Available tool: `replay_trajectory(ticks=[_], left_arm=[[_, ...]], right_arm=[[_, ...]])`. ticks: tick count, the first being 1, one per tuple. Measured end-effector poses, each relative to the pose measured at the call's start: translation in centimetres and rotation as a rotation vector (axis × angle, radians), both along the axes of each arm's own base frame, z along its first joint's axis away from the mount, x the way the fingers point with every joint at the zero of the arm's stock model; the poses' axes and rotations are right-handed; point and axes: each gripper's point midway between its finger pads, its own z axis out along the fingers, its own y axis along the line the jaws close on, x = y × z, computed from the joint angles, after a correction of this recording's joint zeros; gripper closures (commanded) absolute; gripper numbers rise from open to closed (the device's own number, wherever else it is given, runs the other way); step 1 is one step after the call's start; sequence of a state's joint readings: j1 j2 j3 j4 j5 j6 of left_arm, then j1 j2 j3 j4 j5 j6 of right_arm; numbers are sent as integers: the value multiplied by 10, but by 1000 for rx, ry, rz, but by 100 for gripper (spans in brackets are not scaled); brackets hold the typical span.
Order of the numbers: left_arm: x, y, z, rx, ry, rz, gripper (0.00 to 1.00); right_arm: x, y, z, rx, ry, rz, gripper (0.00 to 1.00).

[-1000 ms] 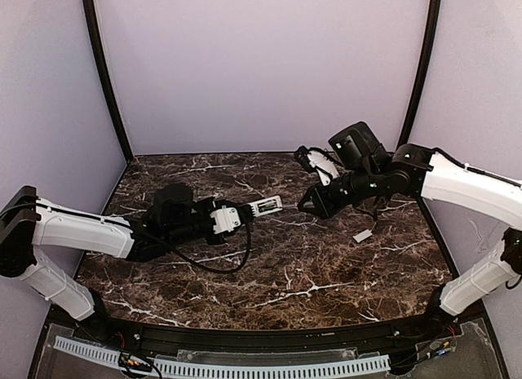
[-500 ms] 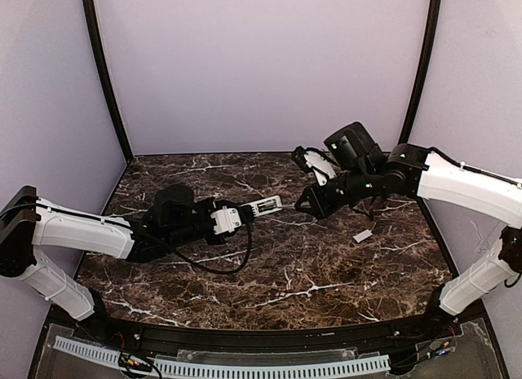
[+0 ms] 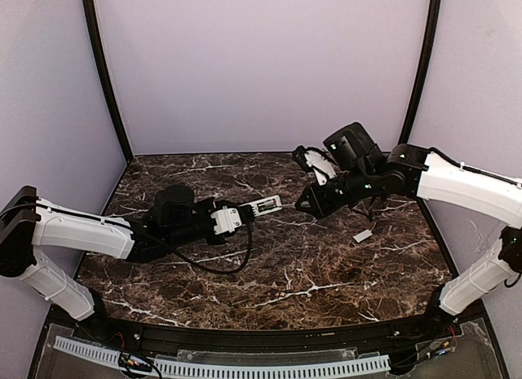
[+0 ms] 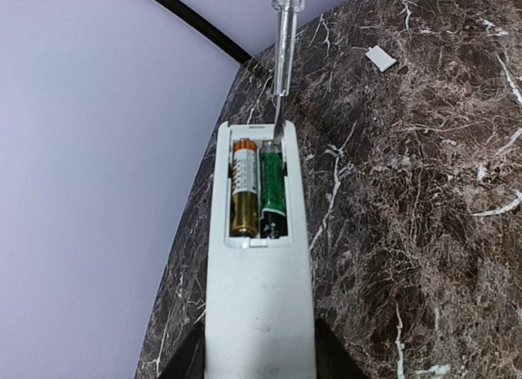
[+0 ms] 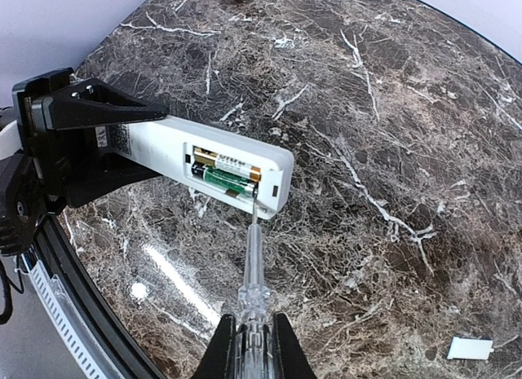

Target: Unload the batteries from the remote control

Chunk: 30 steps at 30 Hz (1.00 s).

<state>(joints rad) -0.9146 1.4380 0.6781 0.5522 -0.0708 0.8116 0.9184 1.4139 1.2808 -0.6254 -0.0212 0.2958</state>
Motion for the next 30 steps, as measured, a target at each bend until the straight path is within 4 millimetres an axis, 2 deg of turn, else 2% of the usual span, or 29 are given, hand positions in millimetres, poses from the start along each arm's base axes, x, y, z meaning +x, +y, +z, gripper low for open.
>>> replay_trajectory(ticks=[30], left_arm=[[2,5,-6,21,16,27,100]], right_arm=[[3,12,-9,58,46,-44,100]])
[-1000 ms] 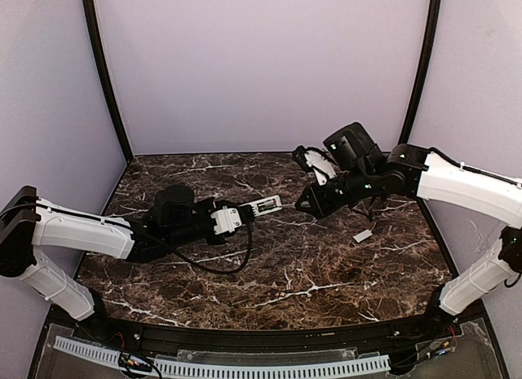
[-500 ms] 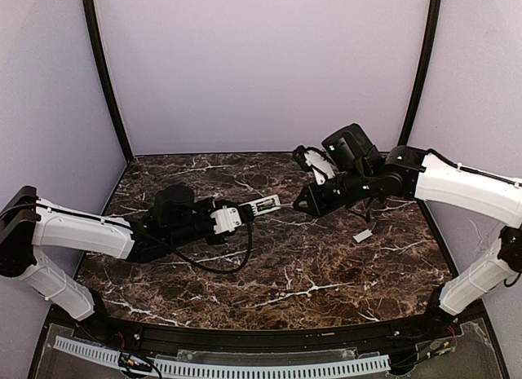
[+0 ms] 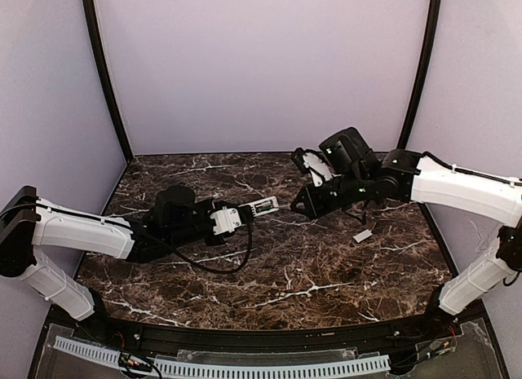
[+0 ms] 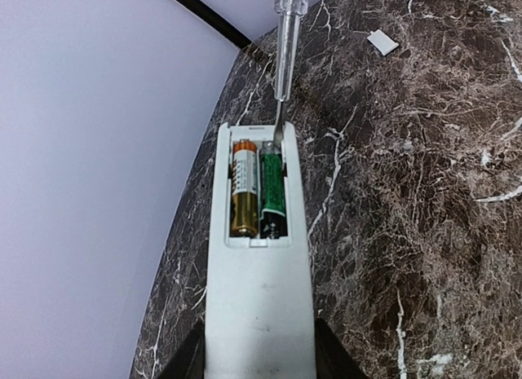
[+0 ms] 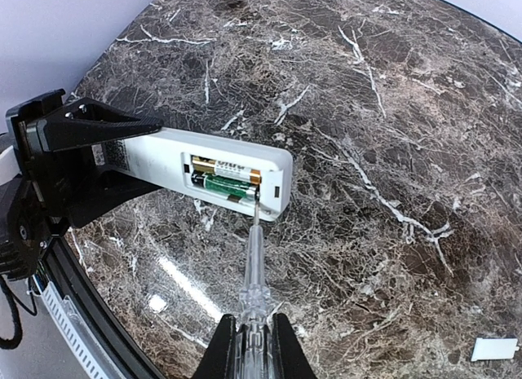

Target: Unload the batteries from the remote control

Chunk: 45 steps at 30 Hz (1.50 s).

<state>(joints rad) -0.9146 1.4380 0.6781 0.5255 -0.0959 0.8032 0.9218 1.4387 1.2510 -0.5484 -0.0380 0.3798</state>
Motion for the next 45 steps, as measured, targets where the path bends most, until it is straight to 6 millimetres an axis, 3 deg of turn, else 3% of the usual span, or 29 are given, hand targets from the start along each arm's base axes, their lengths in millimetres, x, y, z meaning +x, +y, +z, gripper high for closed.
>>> replay_trajectory(ticks=[27,45], left_arm=[[-4,5,-8,-13,63,22,100],[-12,9,-9,-34,101,0,100]], right_arm=[[-3,1,-25,246,125,-25,100],[-9,2,-28,340,183,54,100]])
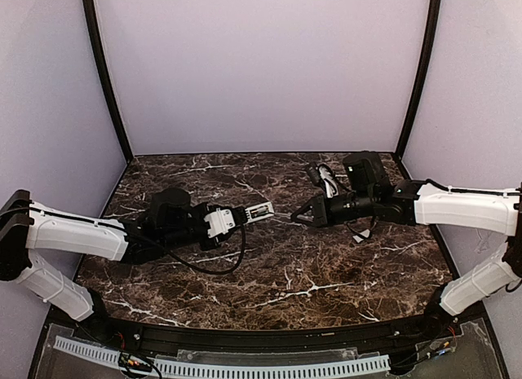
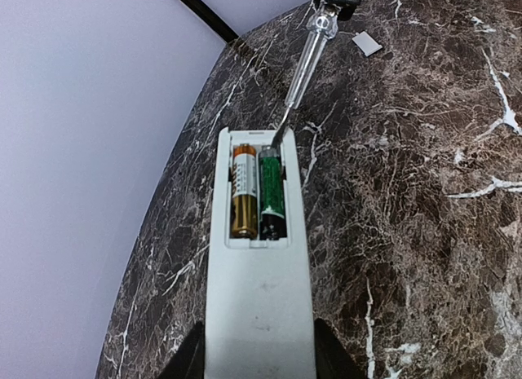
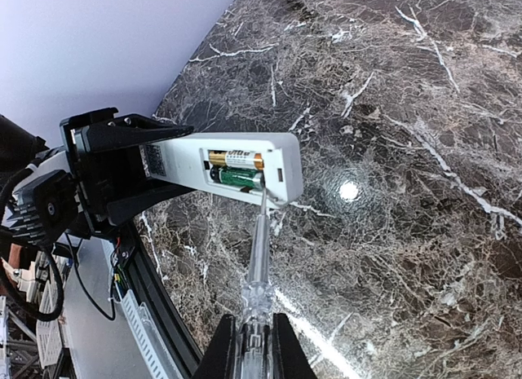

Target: Unload the batteries from the remote control

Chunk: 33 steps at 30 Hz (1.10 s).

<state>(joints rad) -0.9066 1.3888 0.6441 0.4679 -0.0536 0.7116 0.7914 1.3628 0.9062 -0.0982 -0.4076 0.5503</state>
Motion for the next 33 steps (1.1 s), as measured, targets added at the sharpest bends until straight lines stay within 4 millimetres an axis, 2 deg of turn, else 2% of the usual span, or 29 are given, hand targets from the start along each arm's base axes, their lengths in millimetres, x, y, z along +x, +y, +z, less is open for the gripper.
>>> replay_trajectory(ticks=[16,33], left_arm=[[-10,1,-5,-9,26,-39,100],[-19,3,-15,0,77,-68,100]], right_arm=[[-8,-2,-2,34,15,87,100],[-12,-3,-13,73,56,191,100]])
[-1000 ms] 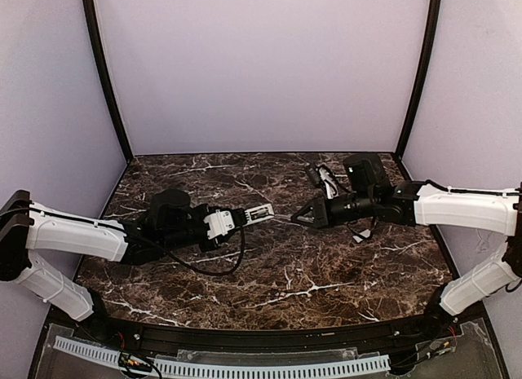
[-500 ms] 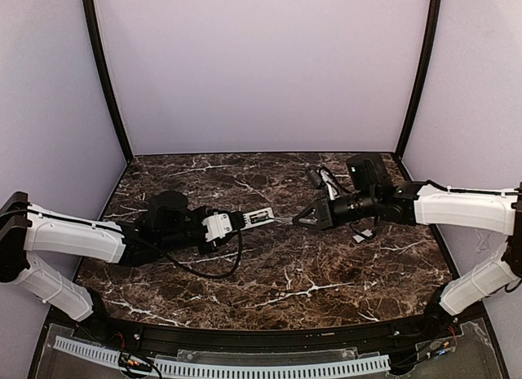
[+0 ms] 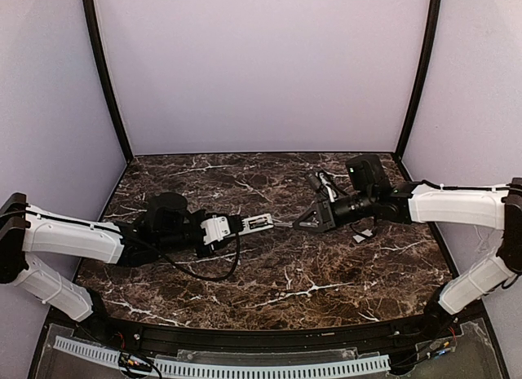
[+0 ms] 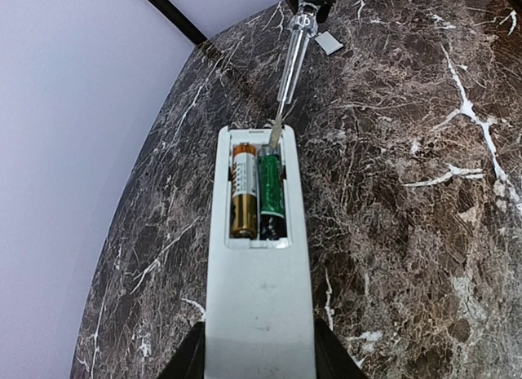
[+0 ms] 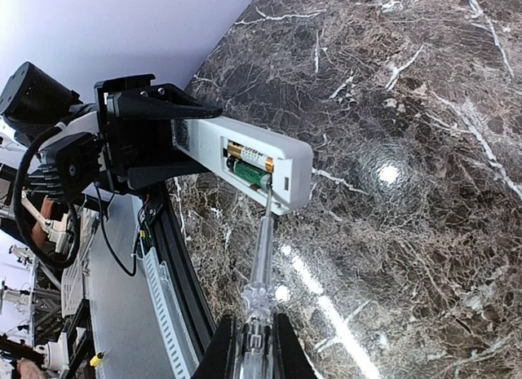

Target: Unload the batteries from the remote control

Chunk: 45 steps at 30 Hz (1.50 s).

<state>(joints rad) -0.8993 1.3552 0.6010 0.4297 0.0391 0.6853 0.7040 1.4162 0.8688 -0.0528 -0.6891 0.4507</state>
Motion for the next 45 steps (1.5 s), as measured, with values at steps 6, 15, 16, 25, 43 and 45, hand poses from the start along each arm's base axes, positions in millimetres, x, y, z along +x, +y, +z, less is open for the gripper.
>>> replay_trajectory(ticks=[6,15,16,25,43,45], left_arm=[[-3,1,-5,14,19,-10,100],[-5,5,-15,56,35,-12,100],[-5,5,-17,63,37,-12,100],[-6,6,-32,105,53,-18,100],[-13,-15,-57,119,91,-94,100],[-14,-25,-45,78,68,-120,100]], right_arm=[[-2,0,-6,6,24,26,100],[-1,4,-19,14,56,59,100],[-1,4,-21,14,62,62,100],[0,6,-36,6,95,73,100],[-23,28,-18,148,63,253,100],[-30,32,-11,177,52,291,100]])
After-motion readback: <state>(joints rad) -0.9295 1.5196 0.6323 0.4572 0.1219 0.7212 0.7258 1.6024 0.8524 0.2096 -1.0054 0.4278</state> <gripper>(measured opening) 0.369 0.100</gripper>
